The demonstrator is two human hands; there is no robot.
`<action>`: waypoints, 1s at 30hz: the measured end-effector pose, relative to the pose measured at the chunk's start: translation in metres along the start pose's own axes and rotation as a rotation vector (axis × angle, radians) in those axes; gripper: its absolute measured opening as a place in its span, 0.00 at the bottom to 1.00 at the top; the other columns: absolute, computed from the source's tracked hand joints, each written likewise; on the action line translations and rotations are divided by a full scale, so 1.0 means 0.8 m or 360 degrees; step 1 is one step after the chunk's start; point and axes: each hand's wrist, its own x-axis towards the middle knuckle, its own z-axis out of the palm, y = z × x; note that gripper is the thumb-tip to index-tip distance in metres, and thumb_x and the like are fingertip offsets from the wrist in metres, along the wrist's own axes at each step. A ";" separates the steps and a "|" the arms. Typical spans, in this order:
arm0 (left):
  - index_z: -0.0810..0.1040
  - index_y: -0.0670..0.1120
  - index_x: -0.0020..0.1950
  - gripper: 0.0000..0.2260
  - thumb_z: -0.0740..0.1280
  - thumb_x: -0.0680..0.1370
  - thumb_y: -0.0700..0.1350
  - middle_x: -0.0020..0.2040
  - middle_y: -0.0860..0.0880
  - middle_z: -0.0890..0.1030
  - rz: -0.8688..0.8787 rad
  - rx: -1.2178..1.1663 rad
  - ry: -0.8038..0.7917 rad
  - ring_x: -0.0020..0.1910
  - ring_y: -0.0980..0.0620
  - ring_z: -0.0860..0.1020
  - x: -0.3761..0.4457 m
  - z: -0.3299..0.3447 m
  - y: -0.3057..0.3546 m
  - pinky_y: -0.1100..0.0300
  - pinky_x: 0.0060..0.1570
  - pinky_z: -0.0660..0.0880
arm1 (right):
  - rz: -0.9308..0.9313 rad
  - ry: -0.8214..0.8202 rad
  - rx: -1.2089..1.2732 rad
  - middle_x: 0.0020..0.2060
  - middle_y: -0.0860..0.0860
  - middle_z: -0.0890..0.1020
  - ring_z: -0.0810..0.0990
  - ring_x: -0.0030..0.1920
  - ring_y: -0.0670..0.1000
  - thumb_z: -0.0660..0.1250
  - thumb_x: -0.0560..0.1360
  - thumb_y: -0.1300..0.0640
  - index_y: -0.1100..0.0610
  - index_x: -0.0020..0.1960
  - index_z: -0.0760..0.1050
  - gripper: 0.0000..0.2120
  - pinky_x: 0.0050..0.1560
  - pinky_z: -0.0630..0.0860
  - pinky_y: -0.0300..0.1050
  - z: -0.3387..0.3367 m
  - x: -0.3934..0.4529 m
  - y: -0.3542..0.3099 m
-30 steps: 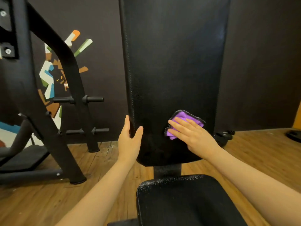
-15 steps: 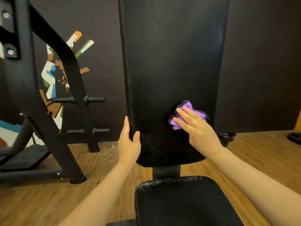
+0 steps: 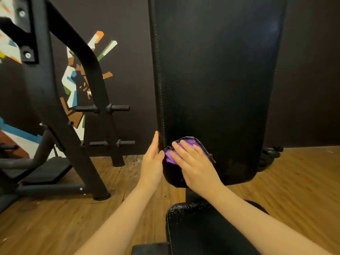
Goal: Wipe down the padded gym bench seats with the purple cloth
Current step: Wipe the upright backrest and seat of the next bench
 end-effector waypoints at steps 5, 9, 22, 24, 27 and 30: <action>0.58 0.49 0.76 0.23 0.55 0.82 0.36 0.74 0.54 0.65 0.0004 -0.0079 0.0026 0.68 0.63 0.65 -0.002 0.005 -0.002 0.78 0.57 0.66 | -0.0018 -0.0033 0.0048 0.66 0.54 0.74 0.71 0.67 0.56 0.76 0.63 0.61 0.57 0.66 0.73 0.32 0.66 0.65 0.53 -0.011 0.001 0.003; 0.54 0.54 0.78 0.25 0.57 0.82 0.43 0.76 0.54 0.62 0.0015 -0.0002 0.0086 0.73 0.57 0.62 -0.007 0.016 -0.007 0.59 0.71 0.61 | -0.0308 -0.0164 -0.0083 0.66 0.52 0.73 0.70 0.68 0.54 0.77 0.63 0.59 0.55 0.66 0.73 0.32 0.68 0.60 0.52 -0.008 -0.004 0.012; 0.51 0.53 0.78 0.28 0.60 0.82 0.40 0.76 0.58 0.57 0.0116 0.0276 0.0193 0.75 0.59 0.56 -0.018 0.027 -0.018 0.56 0.74 0.56 | -0.0325 -0.0471 -0.0170 0.65 0.55 0.74 0.73 0.65 0.57 0.79 0.56 0.64 0.55 0.63 0.75 0.36 0.64 0.66 0.55 -0.041 -0.089 0.130; 0.51 0.53 0.78 0.28 0.59 0.82 0.41 0.77 0.56 0.57 0.0121 0.0295 0.0229 0.75 0.57 0.56 -0.017 0.029 -0.019 0.57 0.74 0.55 | -0.0276 -0.0446 -0.0142 0.65 0.55 0.74 0.72 0.66 0.57 0.78 0.58 0.64 0.55 0.64 0.75 0.35 0.64 0.67 0.56 -0.037 -0.092 0.127; 0.50 0.53 0.78 0.27 0.58 0.82 0.41 0.77 0.56 0.57 0.0150 0.0336 0.0256 0.74 0.60 0.55 -0.018 0.033 -0.020 0.62 0.71 0.55 | -0.0340 -0.0317 -0.0047 0.66 0.55 0.74 0.71 0.67 0.57 0.71 0.64 0.65 0.56 0.66 0.72 0.30 0.64 0.68 0.56 -0.035 -0.093 0.121; 0.51 0.53 0.78 0.27 0.58 0.82 0.40 0.77 0.55 0.57 0.0157 0.0364 0.0339 0.70 0.64 0.54 -0.017 0.041 -0.023 0.67 0.67 0.54 | -0.0552 -0.0224 -0.0011 0.68 0.55 0.72 0.68 0.69 0.56 0.62 0.69 0.63 0.55 0.68 0.67 0.26 0.67 0.65 0.54 -0.029 -0.074 0.102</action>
